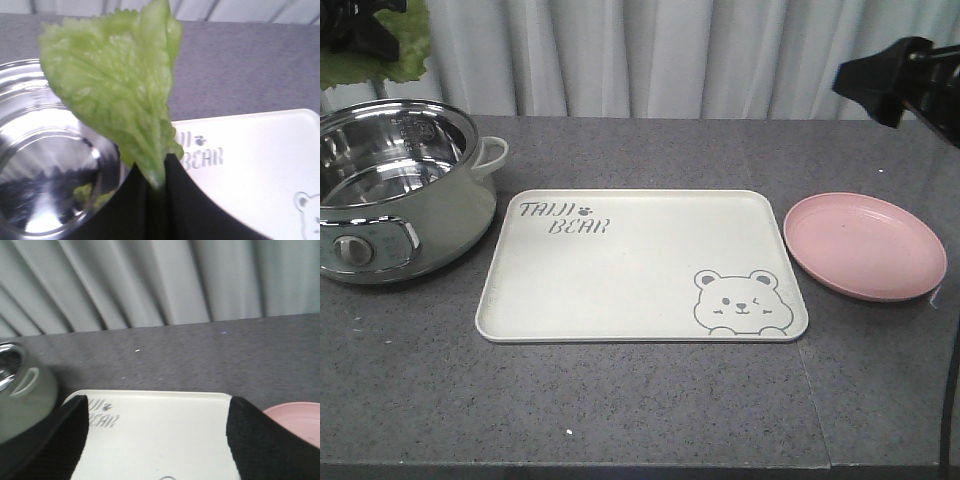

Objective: Transfer vegetables to tray and serve

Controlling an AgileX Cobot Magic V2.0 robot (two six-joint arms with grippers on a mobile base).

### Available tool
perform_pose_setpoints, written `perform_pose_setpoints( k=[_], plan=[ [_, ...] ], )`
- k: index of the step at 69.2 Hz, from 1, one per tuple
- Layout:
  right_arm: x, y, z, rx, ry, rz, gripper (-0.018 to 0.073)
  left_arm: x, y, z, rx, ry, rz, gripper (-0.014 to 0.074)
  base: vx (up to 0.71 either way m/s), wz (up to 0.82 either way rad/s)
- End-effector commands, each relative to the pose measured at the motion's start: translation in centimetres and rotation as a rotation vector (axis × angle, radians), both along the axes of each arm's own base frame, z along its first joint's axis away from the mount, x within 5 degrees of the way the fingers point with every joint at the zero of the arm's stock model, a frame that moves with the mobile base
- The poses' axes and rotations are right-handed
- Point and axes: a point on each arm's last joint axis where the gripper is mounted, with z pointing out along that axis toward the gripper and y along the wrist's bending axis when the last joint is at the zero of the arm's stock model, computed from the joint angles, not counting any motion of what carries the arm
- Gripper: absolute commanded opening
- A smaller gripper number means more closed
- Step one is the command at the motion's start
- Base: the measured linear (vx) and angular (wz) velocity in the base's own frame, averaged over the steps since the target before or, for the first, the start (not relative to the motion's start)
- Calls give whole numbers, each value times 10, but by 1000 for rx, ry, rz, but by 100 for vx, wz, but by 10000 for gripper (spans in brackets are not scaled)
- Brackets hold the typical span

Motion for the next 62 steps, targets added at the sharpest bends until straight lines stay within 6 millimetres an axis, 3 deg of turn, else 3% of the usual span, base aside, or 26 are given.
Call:
perform_pose_setpoints(
  k=[1, 15, 34, 62],
  plan=[
    [9, 15, 24, 94, -96, 146, 541, -21, -15, 34, -143, -123, -100, -6, 0, 0],
    [32, 39, 21, 345, -132, 417, 541, -30, -54, 41, -205, -171, -327, -7, 0, 0],
    [51, 48, 8, 493, -148, 544, 541, -50, -118, 41, -178, -207, -548, -7, 0, 0],
    [56, 50, 4, 510, -172, 574, 541, -59, -162, 33, -199, -200, -649, -7, 0, 0]
  ],
)
